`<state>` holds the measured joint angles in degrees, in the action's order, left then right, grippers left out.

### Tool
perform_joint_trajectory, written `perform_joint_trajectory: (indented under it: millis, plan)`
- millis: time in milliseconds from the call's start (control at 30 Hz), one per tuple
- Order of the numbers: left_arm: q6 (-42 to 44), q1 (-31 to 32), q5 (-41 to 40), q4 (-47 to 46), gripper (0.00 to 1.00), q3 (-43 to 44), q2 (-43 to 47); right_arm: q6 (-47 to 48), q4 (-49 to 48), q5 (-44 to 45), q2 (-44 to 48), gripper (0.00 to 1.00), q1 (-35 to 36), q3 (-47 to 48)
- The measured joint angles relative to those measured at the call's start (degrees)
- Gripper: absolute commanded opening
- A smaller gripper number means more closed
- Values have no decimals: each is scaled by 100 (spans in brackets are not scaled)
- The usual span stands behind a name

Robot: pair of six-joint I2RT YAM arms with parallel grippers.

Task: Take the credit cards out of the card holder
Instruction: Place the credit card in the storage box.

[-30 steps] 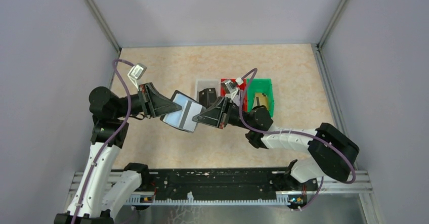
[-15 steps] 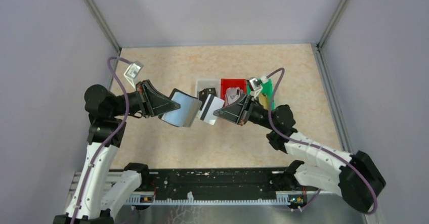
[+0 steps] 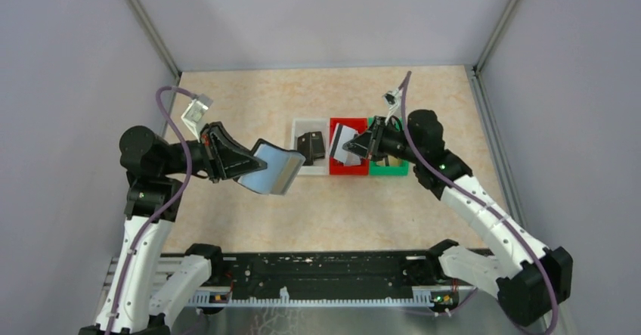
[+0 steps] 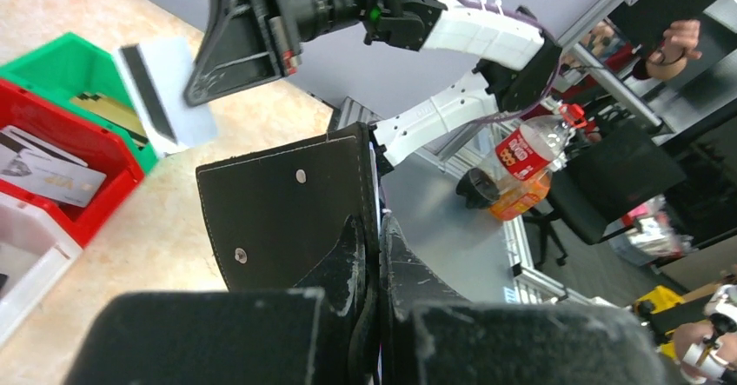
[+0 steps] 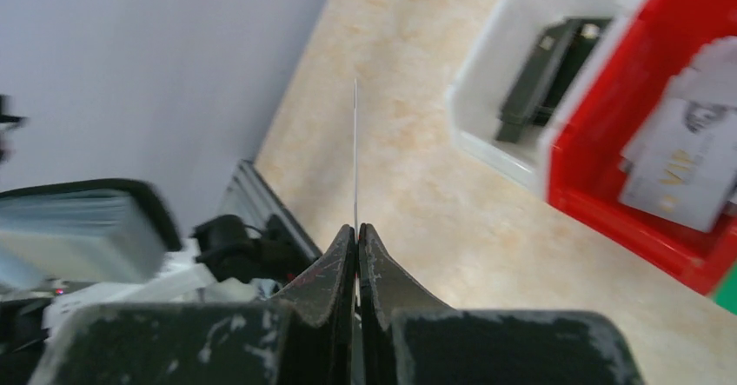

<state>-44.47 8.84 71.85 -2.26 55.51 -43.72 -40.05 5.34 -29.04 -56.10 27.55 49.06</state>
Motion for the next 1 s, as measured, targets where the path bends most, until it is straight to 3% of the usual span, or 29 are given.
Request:
perform_joint_trajectory:
  millis: [267, 567, 733, 1000]
  plan:
    - [662, 0, 66, 487, 0, 138, 216, 1117, 1292, 839, -1602, 0, -13, 664]
    - [820, 0, 131, 632, 0, 192, 225, 1692, 1550, 1432, -3200, 0, -31, 1309]
    - [824, 0, 138, 658, 0, 195, 234, 1864, 1587, 1740, -3705, 0, -33, 1631]
    - [813, 0, 192, 656, 0, 271, 234, 2065, 1676, 2306, -3773, 1, -33, 1718]
